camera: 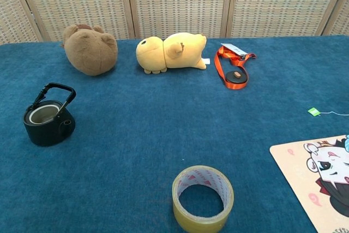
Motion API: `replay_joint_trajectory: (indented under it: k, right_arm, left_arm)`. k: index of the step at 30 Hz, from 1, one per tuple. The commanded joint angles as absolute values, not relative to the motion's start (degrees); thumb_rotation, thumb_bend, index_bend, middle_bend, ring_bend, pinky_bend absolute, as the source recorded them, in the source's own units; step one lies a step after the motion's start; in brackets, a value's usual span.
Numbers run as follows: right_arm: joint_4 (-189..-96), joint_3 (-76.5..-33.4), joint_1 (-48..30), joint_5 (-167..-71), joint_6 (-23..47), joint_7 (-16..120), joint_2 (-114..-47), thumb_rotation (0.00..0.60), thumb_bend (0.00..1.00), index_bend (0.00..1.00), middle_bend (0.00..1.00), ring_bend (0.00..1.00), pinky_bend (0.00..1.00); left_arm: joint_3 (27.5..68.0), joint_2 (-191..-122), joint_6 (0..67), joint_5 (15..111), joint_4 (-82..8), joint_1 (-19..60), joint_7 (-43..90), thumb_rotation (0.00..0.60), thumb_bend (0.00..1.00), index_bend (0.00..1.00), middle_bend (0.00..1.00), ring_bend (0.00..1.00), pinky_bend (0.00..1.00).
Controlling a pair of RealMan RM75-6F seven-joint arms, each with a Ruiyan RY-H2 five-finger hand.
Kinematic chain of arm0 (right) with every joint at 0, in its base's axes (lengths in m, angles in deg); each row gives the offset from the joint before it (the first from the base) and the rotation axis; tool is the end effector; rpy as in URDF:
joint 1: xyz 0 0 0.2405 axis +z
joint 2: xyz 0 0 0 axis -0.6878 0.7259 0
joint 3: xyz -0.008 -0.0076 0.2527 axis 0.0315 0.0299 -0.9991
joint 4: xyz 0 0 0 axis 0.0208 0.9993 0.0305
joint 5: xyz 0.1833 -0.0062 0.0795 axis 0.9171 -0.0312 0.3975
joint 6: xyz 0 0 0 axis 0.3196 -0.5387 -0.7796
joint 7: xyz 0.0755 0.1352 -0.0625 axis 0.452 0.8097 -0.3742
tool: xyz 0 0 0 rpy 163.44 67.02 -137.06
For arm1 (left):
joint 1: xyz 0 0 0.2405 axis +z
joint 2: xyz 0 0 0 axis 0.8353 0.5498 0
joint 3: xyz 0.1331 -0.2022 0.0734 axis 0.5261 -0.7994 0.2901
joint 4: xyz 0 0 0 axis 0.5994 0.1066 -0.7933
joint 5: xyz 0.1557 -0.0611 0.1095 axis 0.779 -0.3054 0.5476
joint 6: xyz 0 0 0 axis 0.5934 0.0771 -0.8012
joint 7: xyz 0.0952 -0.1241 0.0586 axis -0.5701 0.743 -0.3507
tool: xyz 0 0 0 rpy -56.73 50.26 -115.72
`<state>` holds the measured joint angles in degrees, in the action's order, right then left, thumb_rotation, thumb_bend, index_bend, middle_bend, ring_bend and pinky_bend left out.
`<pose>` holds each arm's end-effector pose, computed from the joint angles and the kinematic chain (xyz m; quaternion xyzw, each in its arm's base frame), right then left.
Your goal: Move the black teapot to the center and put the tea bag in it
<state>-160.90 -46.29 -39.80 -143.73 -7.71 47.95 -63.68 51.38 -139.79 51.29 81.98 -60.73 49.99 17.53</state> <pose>-0.3037 -0.1917 0.1465 0.6078 -0.4002 0.3741 0.5749 -0.2962 0.2162 0.1472 -0.5816 -0.4131 -0.3726 0.5936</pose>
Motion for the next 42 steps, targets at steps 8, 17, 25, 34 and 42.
replay_joint_trajectory:
  k: [8, 17, 25, 34, 42]
  right_arm:
    - [-160.95, -46.20, -40.21, -143.55, -8.16, 48.00, -63.43, 0.600, 0.14, 0.02, 0.01, 0.00, 0.00]
    - [-160.99, -45.91, -40.61, -143.46, -8.22, 48.68, -62.85, 0.600, 0.14, 0.02, 0.01, 0.00, 0.00]
    - [-160.59, -45.88, -40.80, -143.52, -8.39, 49.34, -62.81, 0.600, 0.14, 0.02, 0.01, 0.00, 0.00]
    - [-160.05, -45.93, -41.05, -143.08, -8.38, 49.93, -62.80, 0.600, 0.14, 0.02, 0.01, 0.00, 0.00]
    - [-159.82, -45.96, -41.16, -142.77, -8.23, 50.26, -62.75, 0.600, 0.14, 0.02, 0.01, 0.00, 0.00]
  left_arm:
    - [48.71, -138.78, 41.65, 79.76, -59.29, 42.76, 15.19, 0.600, 0.26, 0.22, 0.00, 0.00, 0.00]
    - [48.02, -137.00, 31.51, 78.67, -59.53, 35.13, 11.00, 0.600, 0.26, 0.27, 0.00, 0.00, 0.00]
    - [47.01, -137.73, 26.24, 77.47, -58.45, 30.10, 11.54, 0.600, 0.55, 0.30, 0.00, 0.00, 0.00]
    - [45.95, -139.75, 21.72, 74.58, -56.21, 25.67, 11.63, 0.600, 0.75, 0.31, 0.00, 0.00, 0.00]
    - [45.69, -143.14, 17.18, 71.15, -52.08, 21.96, 11.92, 0.556, 0.81, 0.33, 0.00, 0.00, 0.00]
